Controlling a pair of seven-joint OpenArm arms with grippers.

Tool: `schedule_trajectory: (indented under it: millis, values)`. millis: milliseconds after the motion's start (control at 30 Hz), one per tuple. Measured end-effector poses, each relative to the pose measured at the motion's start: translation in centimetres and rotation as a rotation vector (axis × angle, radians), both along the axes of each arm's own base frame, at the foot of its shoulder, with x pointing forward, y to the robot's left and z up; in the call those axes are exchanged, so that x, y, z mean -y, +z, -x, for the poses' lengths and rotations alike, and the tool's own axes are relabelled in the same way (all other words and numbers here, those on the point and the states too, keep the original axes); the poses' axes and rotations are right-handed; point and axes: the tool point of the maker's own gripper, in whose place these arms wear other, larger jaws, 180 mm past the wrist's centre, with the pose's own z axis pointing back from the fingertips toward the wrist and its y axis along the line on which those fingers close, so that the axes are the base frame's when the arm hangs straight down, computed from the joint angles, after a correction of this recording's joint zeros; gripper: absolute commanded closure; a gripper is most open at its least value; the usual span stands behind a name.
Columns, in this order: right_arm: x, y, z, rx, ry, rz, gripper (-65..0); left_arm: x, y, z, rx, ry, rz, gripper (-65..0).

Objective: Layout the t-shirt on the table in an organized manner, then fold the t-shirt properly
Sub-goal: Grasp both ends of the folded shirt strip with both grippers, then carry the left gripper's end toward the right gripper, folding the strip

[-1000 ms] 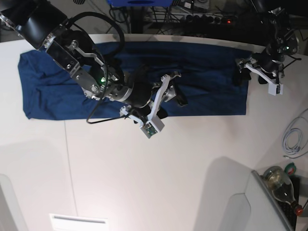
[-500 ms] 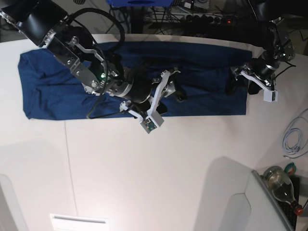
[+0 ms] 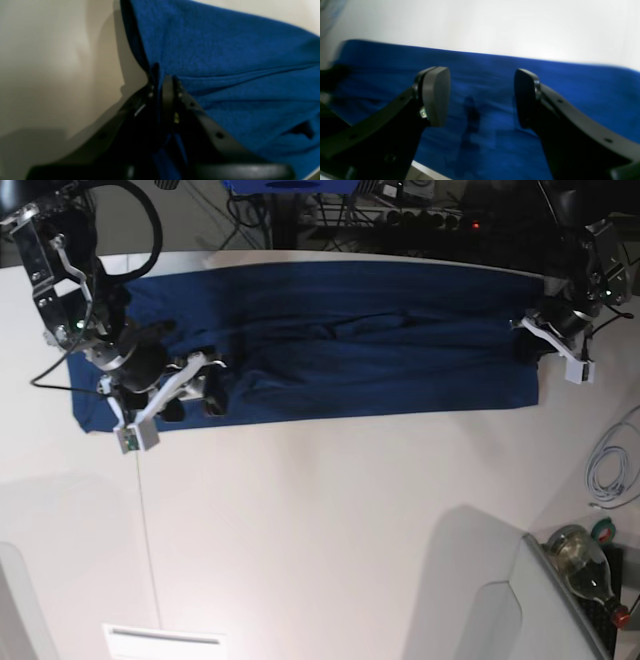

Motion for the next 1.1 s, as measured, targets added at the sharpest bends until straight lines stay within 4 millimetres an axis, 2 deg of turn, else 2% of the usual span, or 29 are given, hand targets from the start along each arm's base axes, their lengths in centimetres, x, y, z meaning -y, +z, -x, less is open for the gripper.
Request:
schedule_trajectory:
  millis: [100,200,333,400,567,767,833,1000,1100]
  values:
    - [3.3,-0.3,0.2,-0.005,-0.069,0.037,-37.7,-1.7,0.4,0.3,-0.02,0.01,-0.042,0.0]
    - [6.0,-0.7,0.9,-0.023,-0.141,0.054,-37.7,-1.7,1.0,0.2,-0.029,-0.026,-0.079,0.0]
    - [8.3,-0.7,1.0,-0.023,-0.198,0.076,-37.7,-0.4,4.6,-0.7,0.069,-0.112,-0.158,0.0]
    - [8.8,-0.6,1.0,-0.021,-0.214,0.075,-37.7,0.9,6.0,-0.9,0.122,-0.098,-0.188,0.0]
    - [10.6,-2.3,1.8,-0.069,-0.255,0.099,-37.7,6.6,6.7,1.2,0.104,-0.162,-0.165,0.0]
    - [11.0,-3.5,2.3,-0.104,-0.269,0.103,-37.7,11.6,9.9,0.8,0.116,-0.242,-0.179,0.0]
    - [11.1,-3.5,2.3,-0.104,-0.271,0.105,-37.7,14.2,9.7,1.2,0.106,-0.288,-0.137,0.0]
    - [11.1,-3.4,2.2,-0.101,-0.27,0.105,-37.7,17.9,8.7,0.8,0.068,-0.322,-0.095,0.0]
    - [11.1,-3.2,1.8,-0.092,-0.271,0.104,-37.7,21.3,8.6,0.5,0.071,-0.356,-0.043,0.0]
